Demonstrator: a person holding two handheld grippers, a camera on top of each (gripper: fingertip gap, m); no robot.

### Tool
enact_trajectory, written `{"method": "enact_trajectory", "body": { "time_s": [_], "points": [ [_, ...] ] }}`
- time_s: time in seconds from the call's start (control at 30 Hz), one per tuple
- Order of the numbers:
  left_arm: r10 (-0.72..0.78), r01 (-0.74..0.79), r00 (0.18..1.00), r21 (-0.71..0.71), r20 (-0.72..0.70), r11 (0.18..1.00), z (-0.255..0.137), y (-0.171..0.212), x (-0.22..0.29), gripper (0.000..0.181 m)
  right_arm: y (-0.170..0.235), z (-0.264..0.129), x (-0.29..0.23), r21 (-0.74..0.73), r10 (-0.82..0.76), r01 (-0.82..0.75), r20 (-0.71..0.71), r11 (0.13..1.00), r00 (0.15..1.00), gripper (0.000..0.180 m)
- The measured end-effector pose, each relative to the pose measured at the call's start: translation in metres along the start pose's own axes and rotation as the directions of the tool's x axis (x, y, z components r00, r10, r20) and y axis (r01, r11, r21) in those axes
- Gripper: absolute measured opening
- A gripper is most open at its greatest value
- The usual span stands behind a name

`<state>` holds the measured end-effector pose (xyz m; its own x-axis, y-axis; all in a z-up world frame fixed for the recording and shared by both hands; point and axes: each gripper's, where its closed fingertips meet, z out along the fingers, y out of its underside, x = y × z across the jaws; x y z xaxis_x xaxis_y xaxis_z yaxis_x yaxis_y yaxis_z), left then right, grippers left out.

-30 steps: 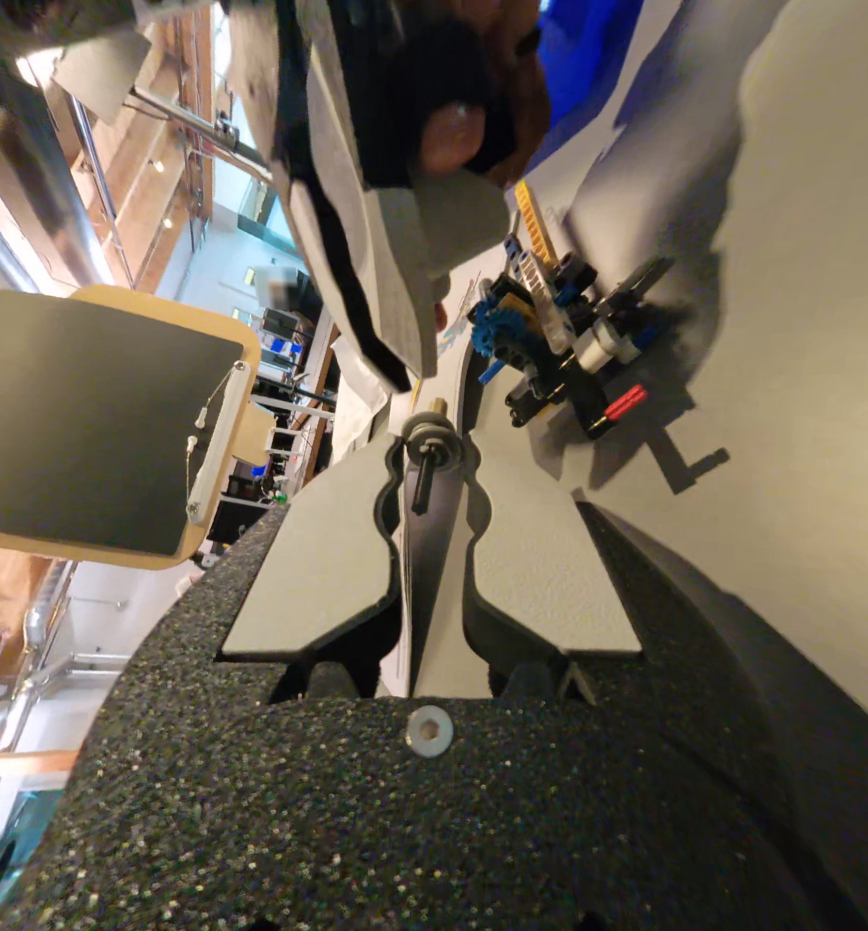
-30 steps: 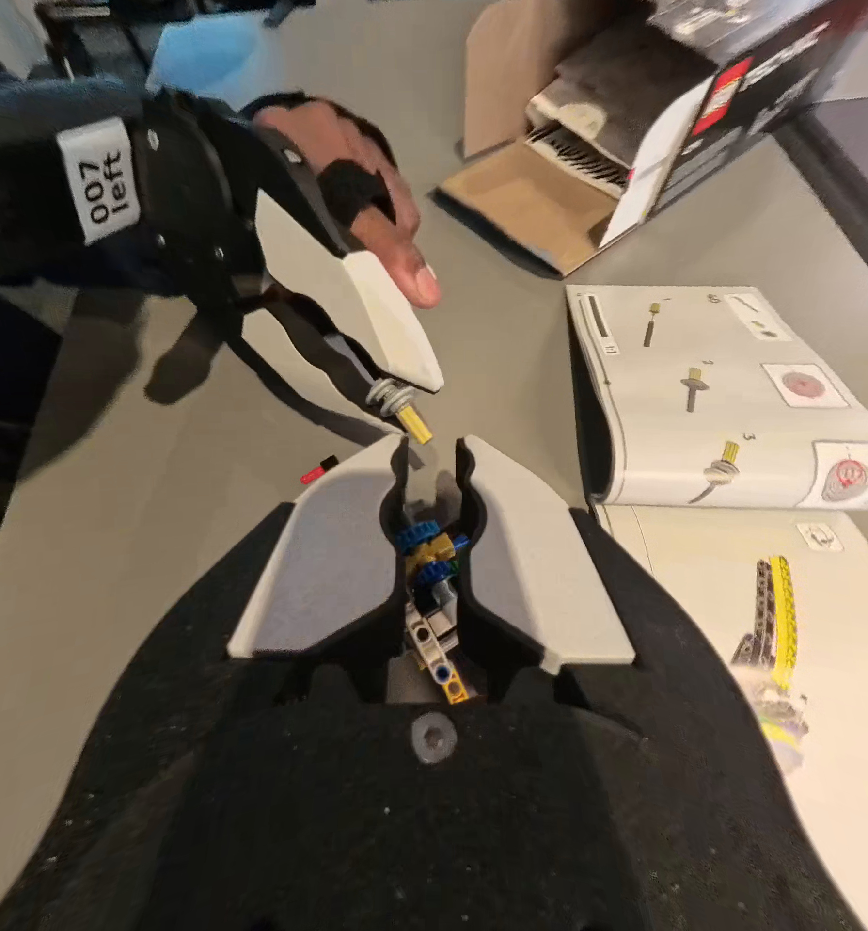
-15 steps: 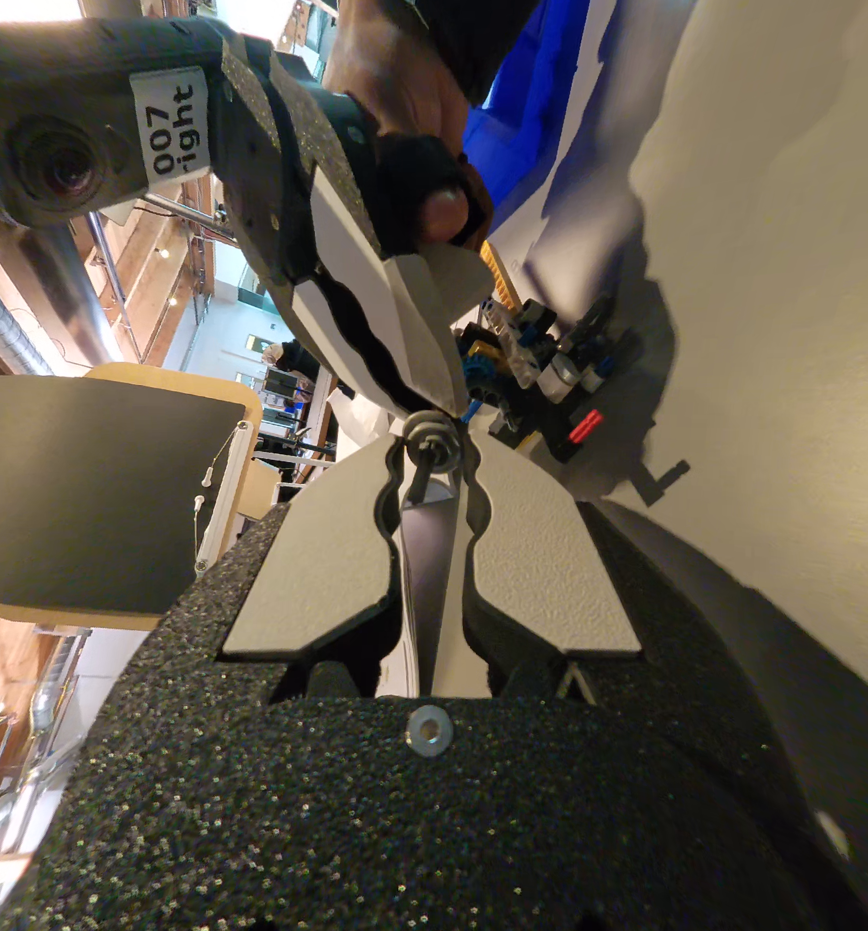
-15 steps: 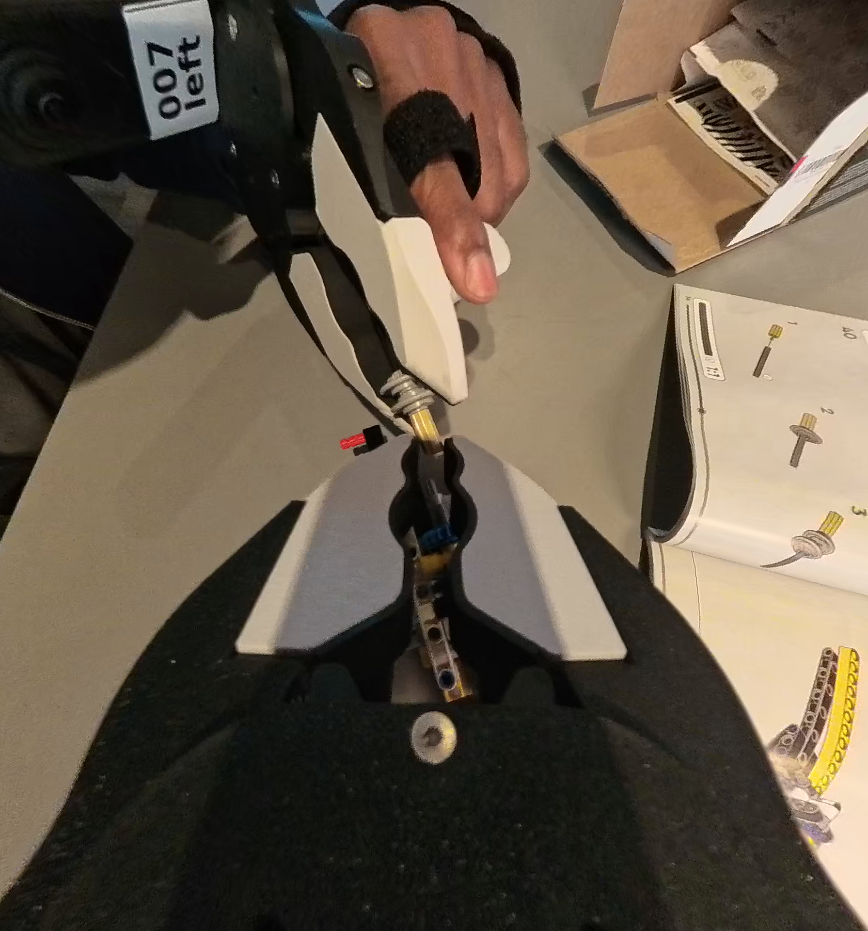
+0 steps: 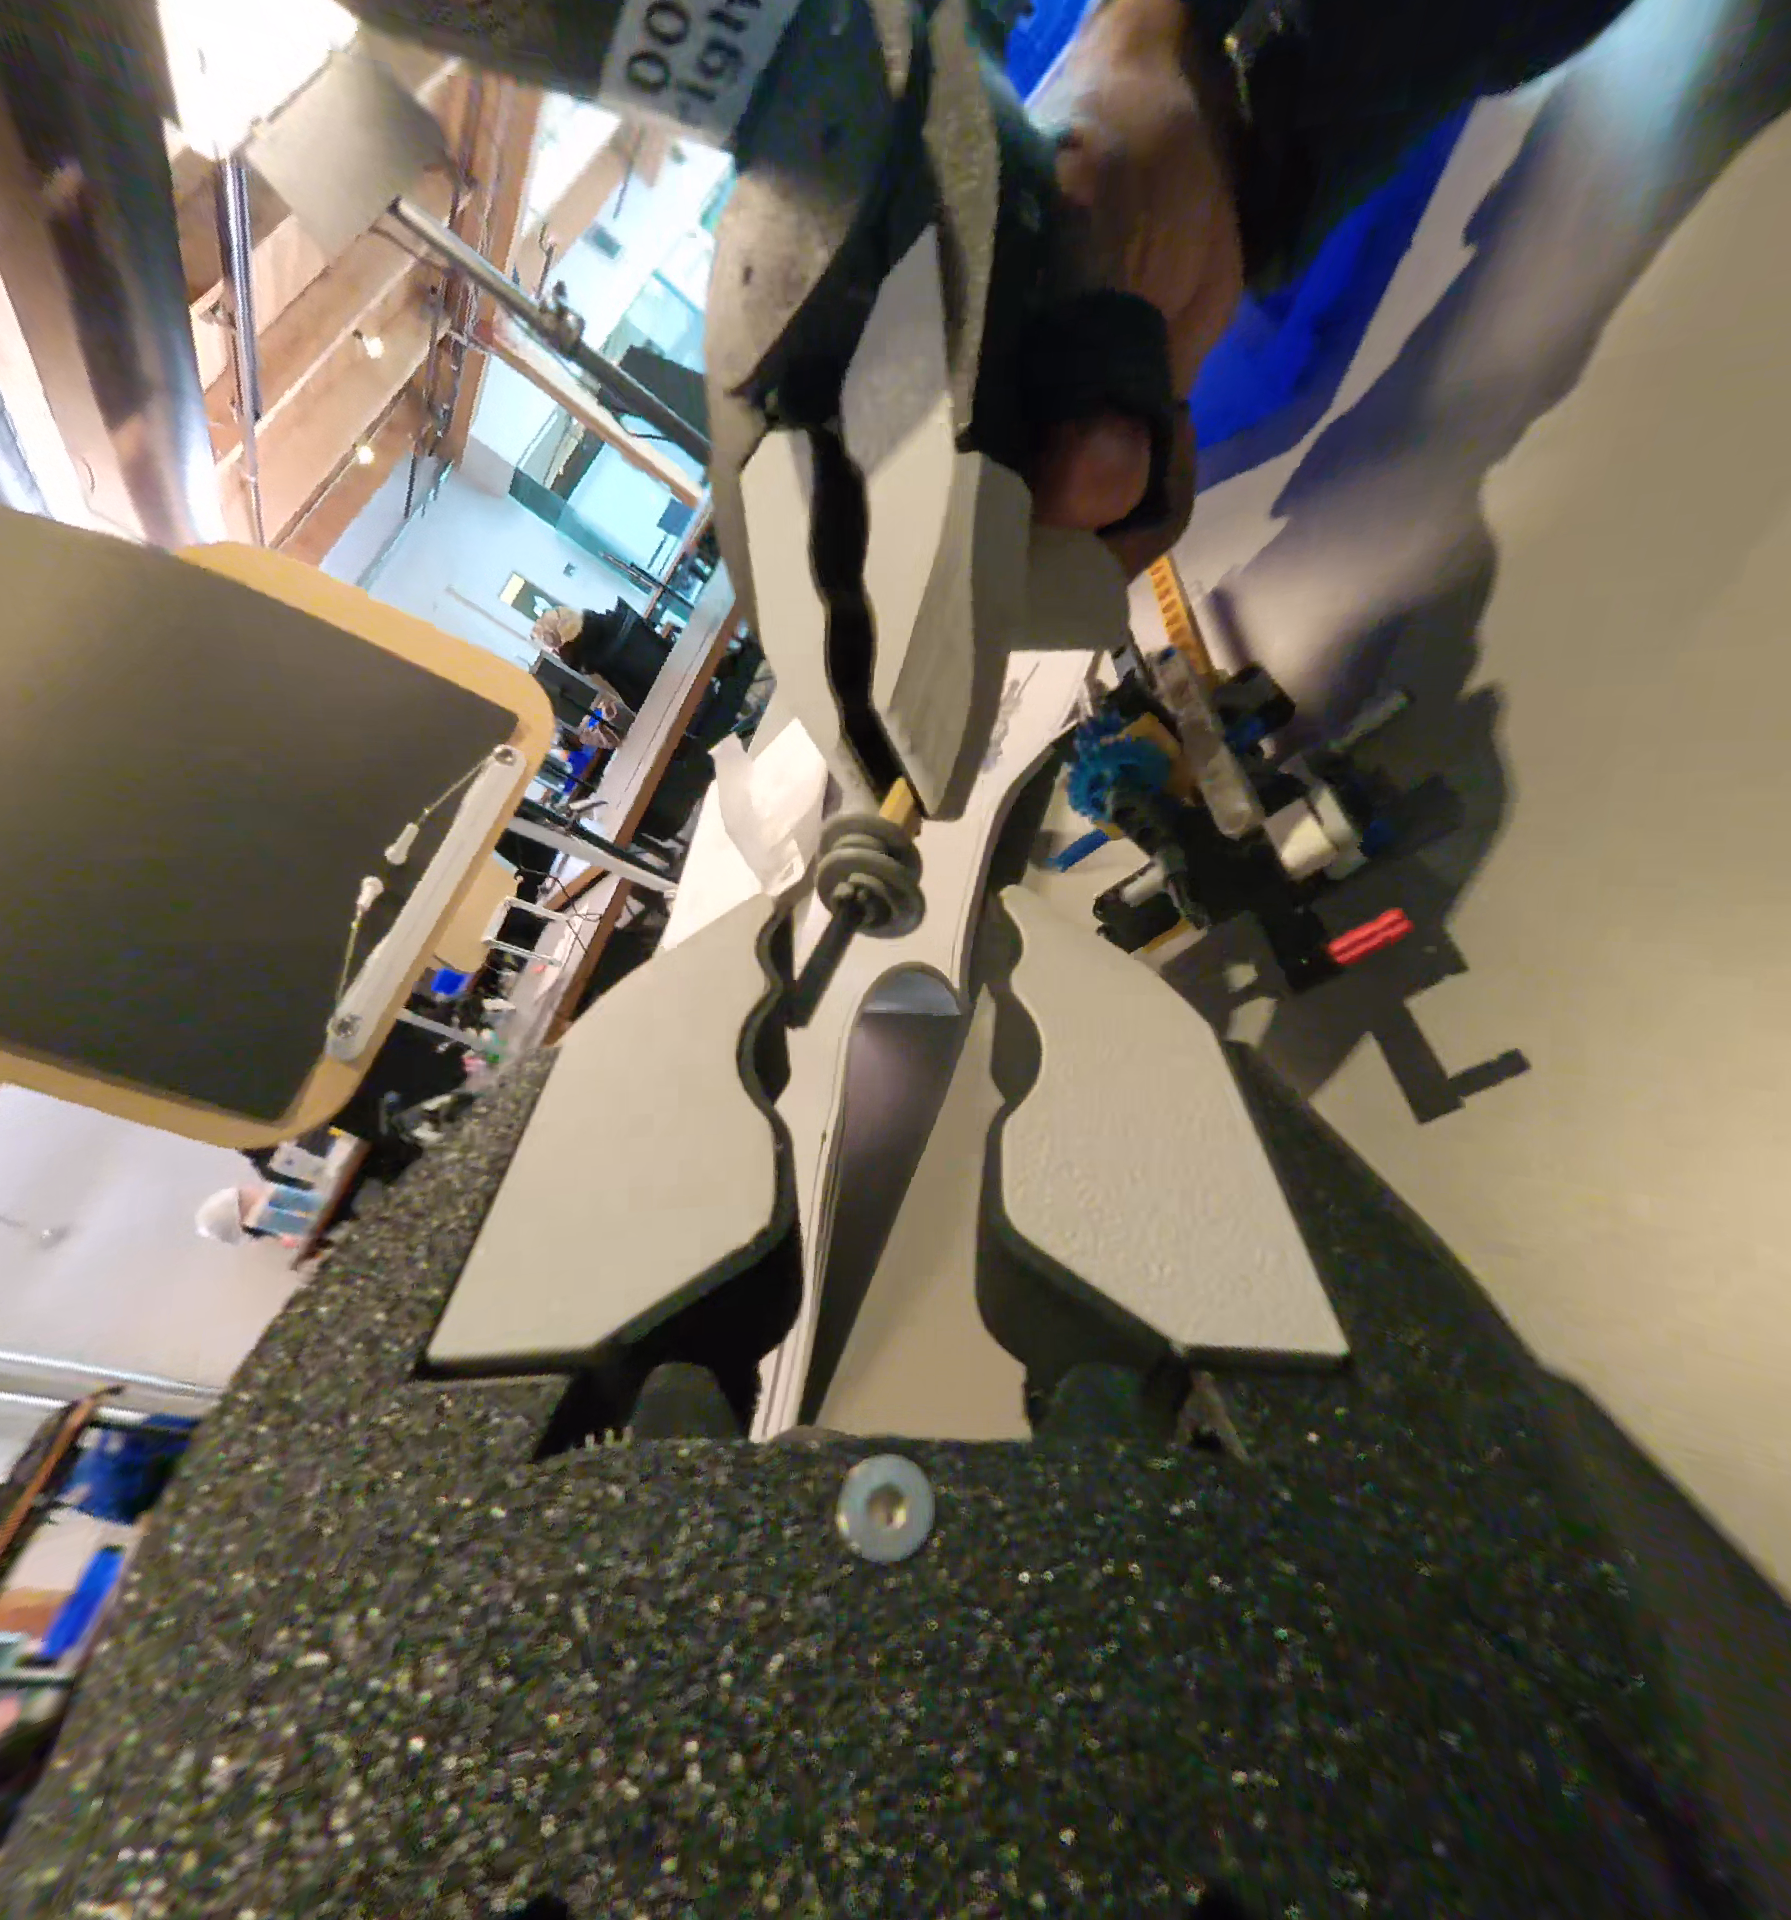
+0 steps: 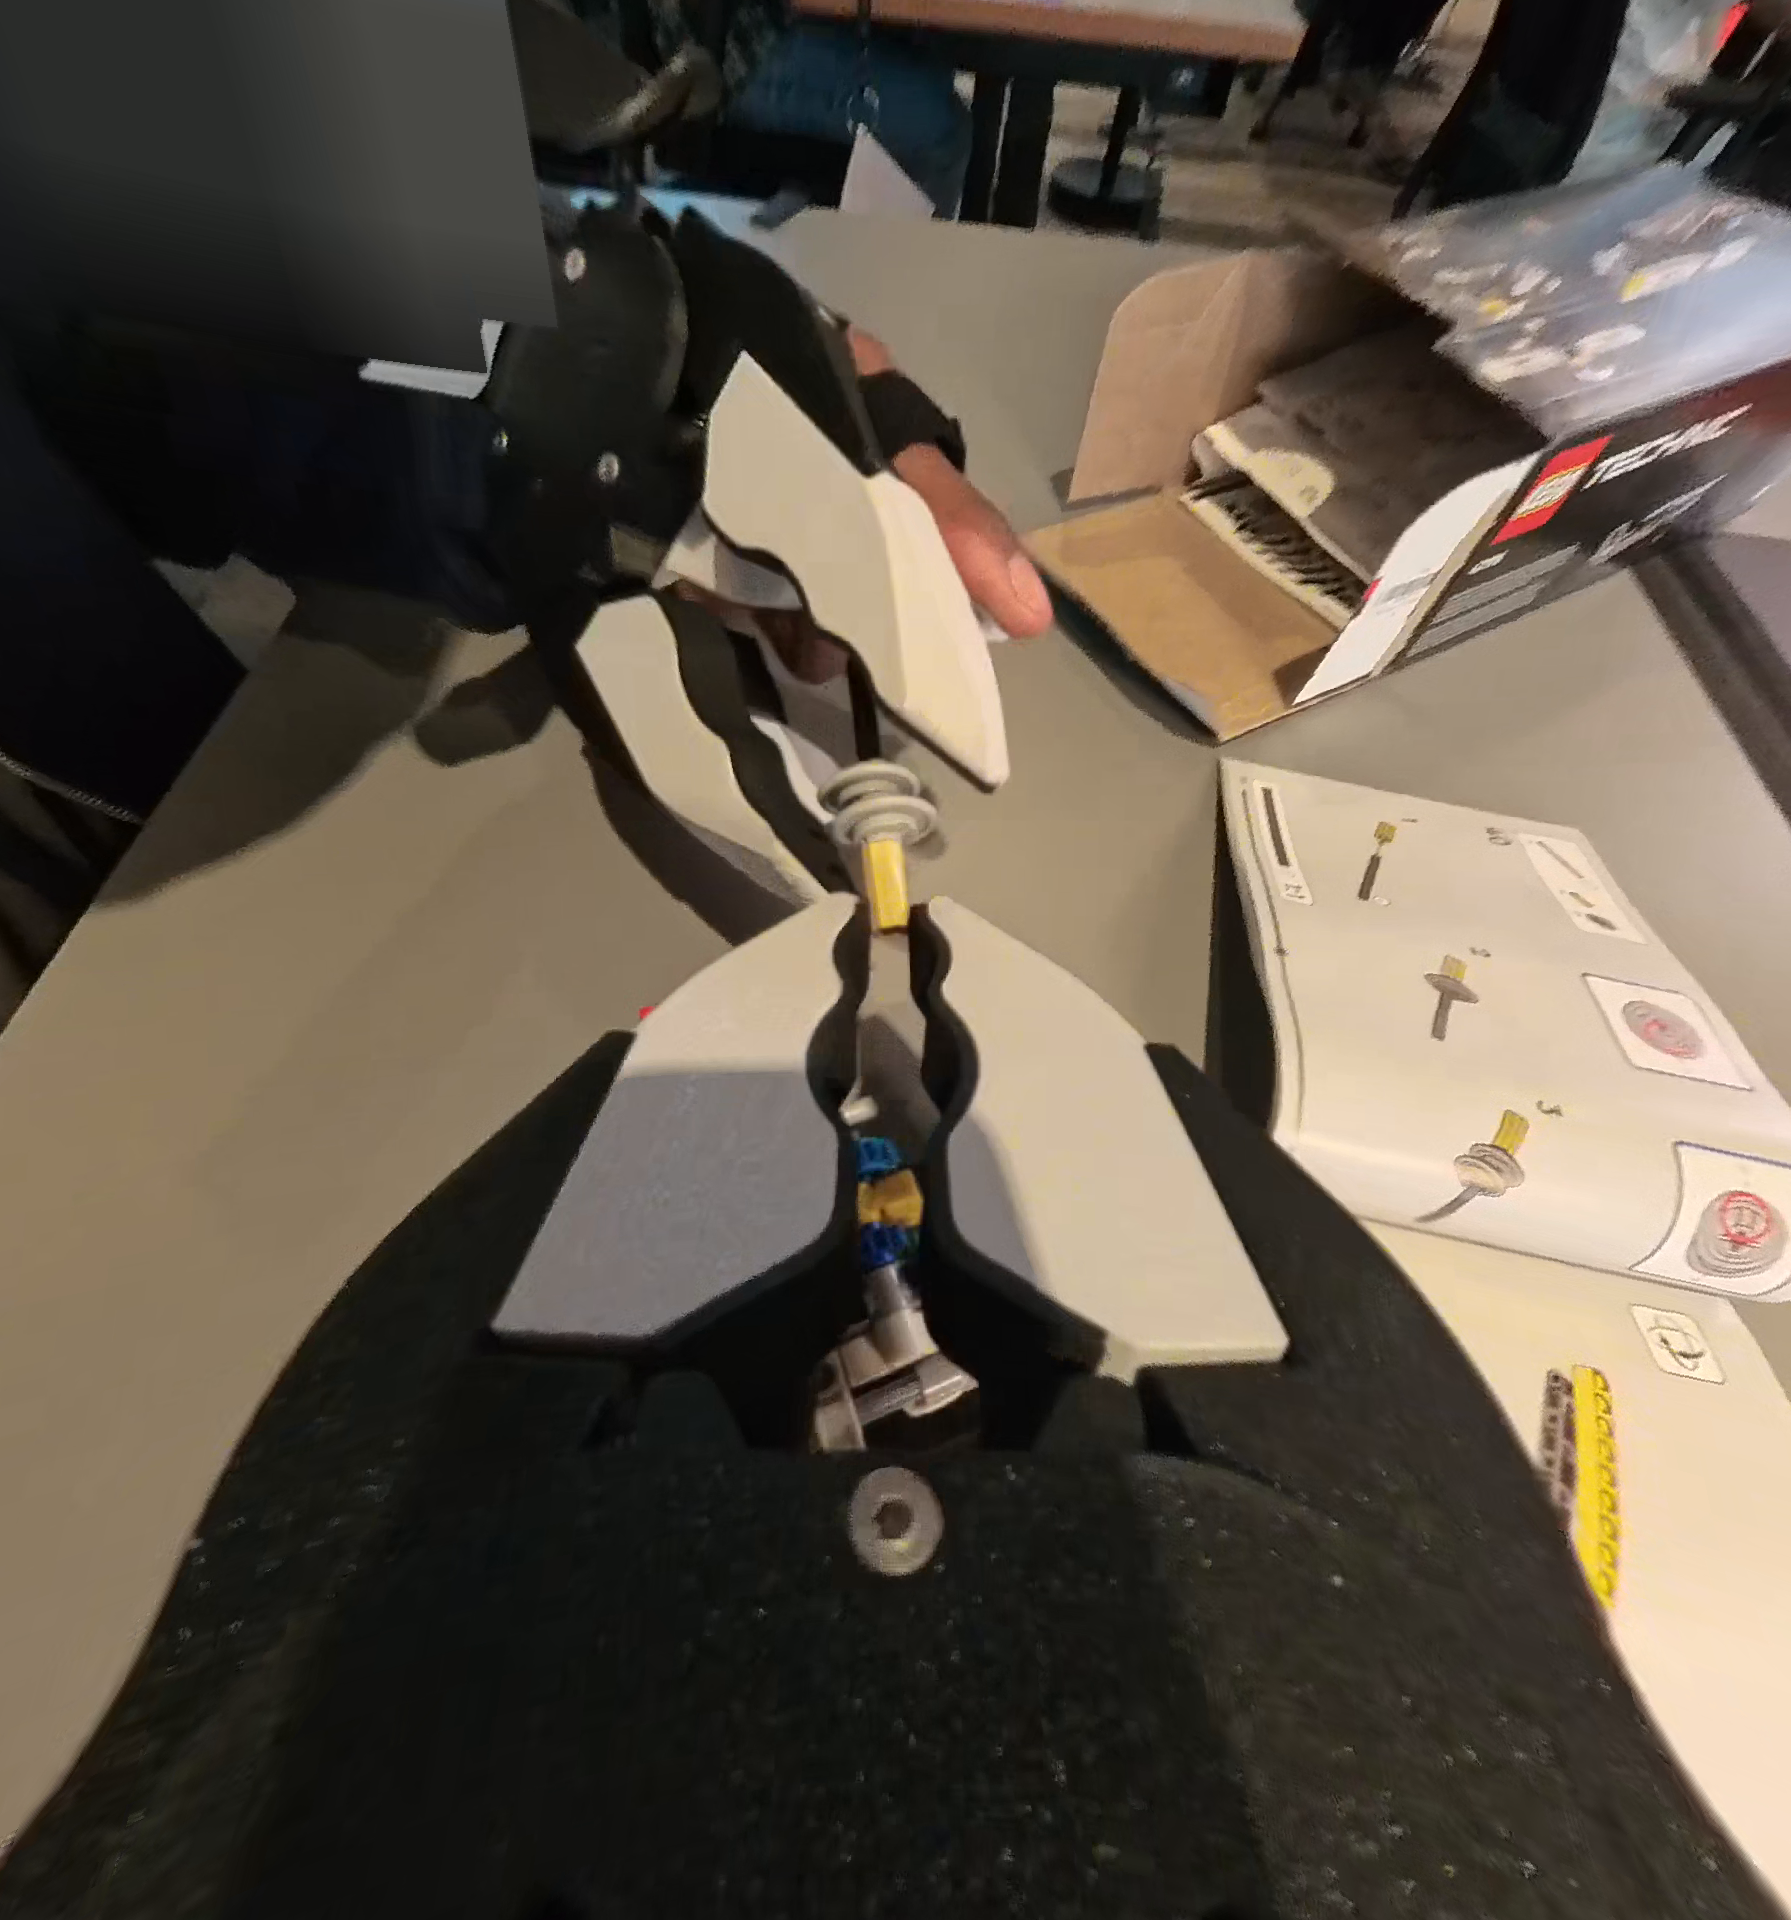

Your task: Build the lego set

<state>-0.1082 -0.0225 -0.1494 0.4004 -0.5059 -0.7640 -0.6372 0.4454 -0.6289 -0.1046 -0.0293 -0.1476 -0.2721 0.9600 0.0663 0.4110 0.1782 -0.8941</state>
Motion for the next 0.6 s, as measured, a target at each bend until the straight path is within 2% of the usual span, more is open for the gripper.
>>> {"method": "enact_trajectory", "body": {
  "time_s": [0.13,0.27,0.43,0.6],
  "points": [
    [-0.186,0.186,0.982,0.018,-0.025,0.982,-0.002,0.0,-0.008,0.041,-0.01,-0.009,0.01,0.097,-0.067,0.075,-0.085,0.992,0.994,0.007],
    [-0.4,0.403,0.915,0.048,-0.062,0.914,-0.005,-0.003,-0.018,0.041,-0.019,-0.017,0.015,0.161,-0.176,0.208,-0.193,0.965,0.965,0.007],
    [-0.607,0.62,0.783,0.099,-0.133,0.778,-0.01,-0.012,-0.028,0.038,-0.023,-0.021,0.02,0.157,-0.283,0.346,-0.326,0.925,0.902,0.006],
    [-0.75,0.784,0.62,0.127,-0.231,0.608,-0.016,-0.023,-0.036,0.03,-0.029,-0.028,0.018,0.124,-0.426,0.536,-0.472,0.835,0.772,0.007]
  ]
}}
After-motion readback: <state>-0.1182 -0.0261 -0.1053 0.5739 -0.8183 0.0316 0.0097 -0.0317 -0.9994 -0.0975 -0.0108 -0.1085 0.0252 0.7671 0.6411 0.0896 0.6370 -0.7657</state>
